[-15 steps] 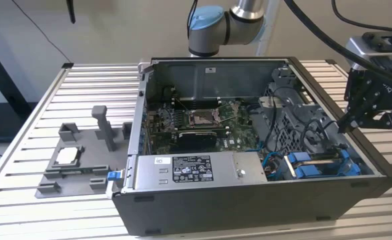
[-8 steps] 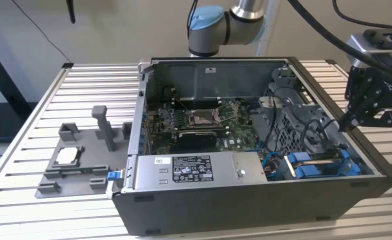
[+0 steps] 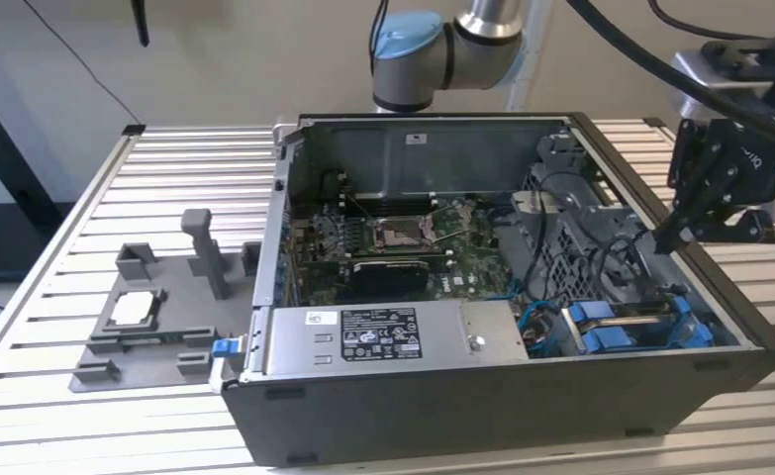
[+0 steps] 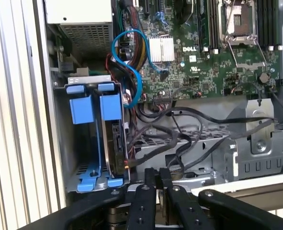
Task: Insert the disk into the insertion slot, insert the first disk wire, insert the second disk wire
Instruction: 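Insert the second disk wire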
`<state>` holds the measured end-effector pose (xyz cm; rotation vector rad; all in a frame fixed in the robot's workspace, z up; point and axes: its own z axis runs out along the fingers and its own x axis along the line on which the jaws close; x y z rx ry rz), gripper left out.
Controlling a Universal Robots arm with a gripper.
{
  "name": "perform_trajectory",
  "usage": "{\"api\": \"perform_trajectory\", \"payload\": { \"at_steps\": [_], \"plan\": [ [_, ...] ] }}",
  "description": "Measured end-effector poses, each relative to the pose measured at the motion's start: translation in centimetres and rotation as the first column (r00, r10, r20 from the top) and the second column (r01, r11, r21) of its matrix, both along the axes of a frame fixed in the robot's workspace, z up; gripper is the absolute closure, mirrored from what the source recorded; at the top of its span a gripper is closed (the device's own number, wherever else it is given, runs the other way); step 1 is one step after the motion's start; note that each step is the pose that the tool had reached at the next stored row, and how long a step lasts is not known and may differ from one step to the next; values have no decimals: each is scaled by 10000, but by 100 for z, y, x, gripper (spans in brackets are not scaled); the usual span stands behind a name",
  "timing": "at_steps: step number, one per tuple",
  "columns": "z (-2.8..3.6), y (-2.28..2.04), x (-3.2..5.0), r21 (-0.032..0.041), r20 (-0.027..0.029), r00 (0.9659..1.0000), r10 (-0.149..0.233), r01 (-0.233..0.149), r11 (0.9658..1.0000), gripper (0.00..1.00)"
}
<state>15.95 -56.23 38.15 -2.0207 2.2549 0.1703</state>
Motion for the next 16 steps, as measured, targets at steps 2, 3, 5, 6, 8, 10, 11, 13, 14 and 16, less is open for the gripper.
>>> {"api": "perform_trajectory", "payload": {
  "at_steps": [2, 3, 5, 6, 8, 10, 11, 13, 14, 16],
  "plan": [
    [1, 0, -65, 8, -66, 10000, 0, 0, 10000, 84],
    [1, 0, -88, 12, -94, 10000, 0, 0, 10000, 84],
    [2, 0, -131, 20, -166, 9999, 0, 0, 10000, 84],
    [3, 0, -153, 22, -197, 9998, 1, 0, 10000, 84],
    [6, 0, -202, 23, -261, 9997, 0, 0, 10000, 84],
    [7, 1, -250, 24, -276, 9996, 0, 0, 10000, 84],
    [6, 1, -273, 25, -277, 9996, 0, 0, 10000, 84],
    [6, -3, -300, 24, -276, 9996, 3, -2, 10000, 84],
    [5, -10, -306, 23, -276, 9996, 12, -11, 10000, 84],
    [-2, -32, -313, 25, -274, 9996, 40, -39, 10000, 84]
  ]
}}
